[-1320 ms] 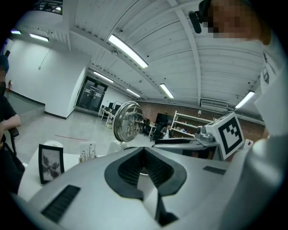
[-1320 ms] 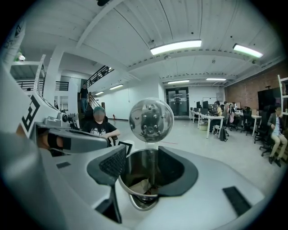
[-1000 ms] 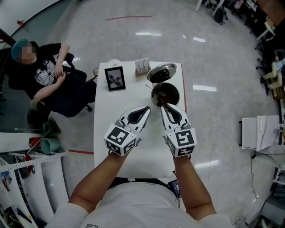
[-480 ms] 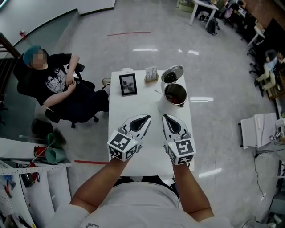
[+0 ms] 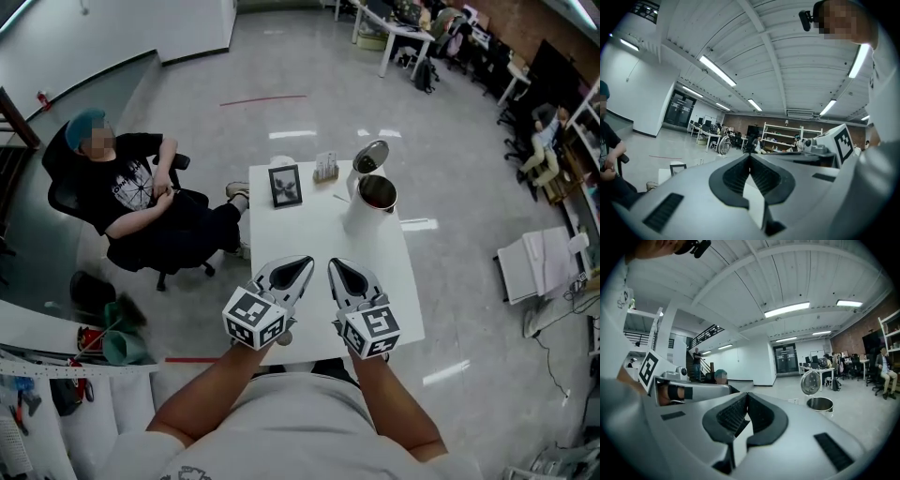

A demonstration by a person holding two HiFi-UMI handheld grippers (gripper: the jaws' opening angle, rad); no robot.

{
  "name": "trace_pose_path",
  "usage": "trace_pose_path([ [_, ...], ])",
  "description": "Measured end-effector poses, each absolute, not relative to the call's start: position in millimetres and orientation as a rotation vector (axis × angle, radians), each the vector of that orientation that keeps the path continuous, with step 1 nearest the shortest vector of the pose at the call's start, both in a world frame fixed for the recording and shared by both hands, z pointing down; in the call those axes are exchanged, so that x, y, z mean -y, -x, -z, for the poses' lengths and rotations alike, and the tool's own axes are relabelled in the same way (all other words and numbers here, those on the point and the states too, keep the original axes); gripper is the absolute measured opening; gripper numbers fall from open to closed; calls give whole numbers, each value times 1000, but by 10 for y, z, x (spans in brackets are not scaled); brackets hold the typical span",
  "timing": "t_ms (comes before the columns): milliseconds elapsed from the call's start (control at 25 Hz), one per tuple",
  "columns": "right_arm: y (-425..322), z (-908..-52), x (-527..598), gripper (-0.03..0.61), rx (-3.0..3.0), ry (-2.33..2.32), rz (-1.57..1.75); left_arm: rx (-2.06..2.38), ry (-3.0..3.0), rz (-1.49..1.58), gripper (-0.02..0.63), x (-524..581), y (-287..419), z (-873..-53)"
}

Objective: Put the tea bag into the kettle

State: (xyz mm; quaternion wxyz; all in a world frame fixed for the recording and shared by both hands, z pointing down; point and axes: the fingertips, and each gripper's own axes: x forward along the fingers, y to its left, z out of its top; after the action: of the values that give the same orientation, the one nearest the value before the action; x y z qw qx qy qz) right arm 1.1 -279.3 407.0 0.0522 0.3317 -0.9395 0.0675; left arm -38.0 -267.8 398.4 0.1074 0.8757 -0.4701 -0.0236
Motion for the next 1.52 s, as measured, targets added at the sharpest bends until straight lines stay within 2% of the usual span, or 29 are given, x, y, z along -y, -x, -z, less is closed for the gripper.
trace_pose_path([
  [360, 75, -3837, 2175, 11, 2864, -1107, -146, 1278, -2631, 99, 11, 2108, 508, -3821],
  [720, -73, -3682, 1774, 11, 2898, -1095, -103, 1281, -2670, 115, 11, 1777, 295, -3618],
  [1520, -1087, -3622, 950, 11, 2967, -906, -64, 1433, -2600, 140, 11, 932, -749, -3624],
])
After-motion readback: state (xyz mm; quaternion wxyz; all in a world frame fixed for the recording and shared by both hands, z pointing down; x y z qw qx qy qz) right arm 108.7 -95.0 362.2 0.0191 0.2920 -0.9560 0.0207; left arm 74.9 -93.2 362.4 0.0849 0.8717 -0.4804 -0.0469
